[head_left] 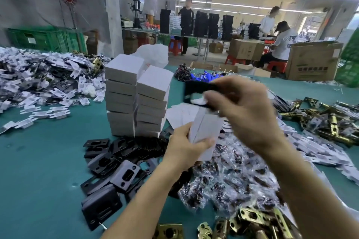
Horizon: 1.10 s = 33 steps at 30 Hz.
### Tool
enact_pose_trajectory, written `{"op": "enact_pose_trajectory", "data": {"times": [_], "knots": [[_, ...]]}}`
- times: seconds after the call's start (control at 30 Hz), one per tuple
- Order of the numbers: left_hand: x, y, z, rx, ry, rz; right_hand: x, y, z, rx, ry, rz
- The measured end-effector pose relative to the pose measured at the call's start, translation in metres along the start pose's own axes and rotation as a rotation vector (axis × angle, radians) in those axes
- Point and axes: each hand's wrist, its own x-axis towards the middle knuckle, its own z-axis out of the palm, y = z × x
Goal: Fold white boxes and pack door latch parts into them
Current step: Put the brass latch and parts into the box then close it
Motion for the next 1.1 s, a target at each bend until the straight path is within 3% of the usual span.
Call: {"op": "enact_pose_trajectory", "data": {"times": [0.1,0.37,0.57,0.77,1.0,1.1], "knots": [[-0.005,0.006,-0.003,-0.097,-0.056,0.052,-0.013,0.015,-0.042,0.029,0.163,0.051],[-0.013,0.016,-0.001,-0.158,-0.102,0.244,-0.021,0.011,-0.052,0.057,0.216,-0.049],[-0.016,0.014,0.003,-0.143,-0.047,0.304,-0.024,-0.003,-0.048,-0.144,0.125,-0.212],[-0.015,0.014,0.005,-0.156,-0.034,0.312,-0.022,-0.009,-0.038,-0.327,0.053,-0.260],[-0.015,0.014,0.004,-0.195,-0.077,0.248,-0.008,-0.009,-0.040,-0.620,-0.163,-0.110],[-0.017,0.014,0.005,-0.188,-0.077,0.230,-0.004,-0.012,-0.041,-0.624,-0.238,-0.058]]}}
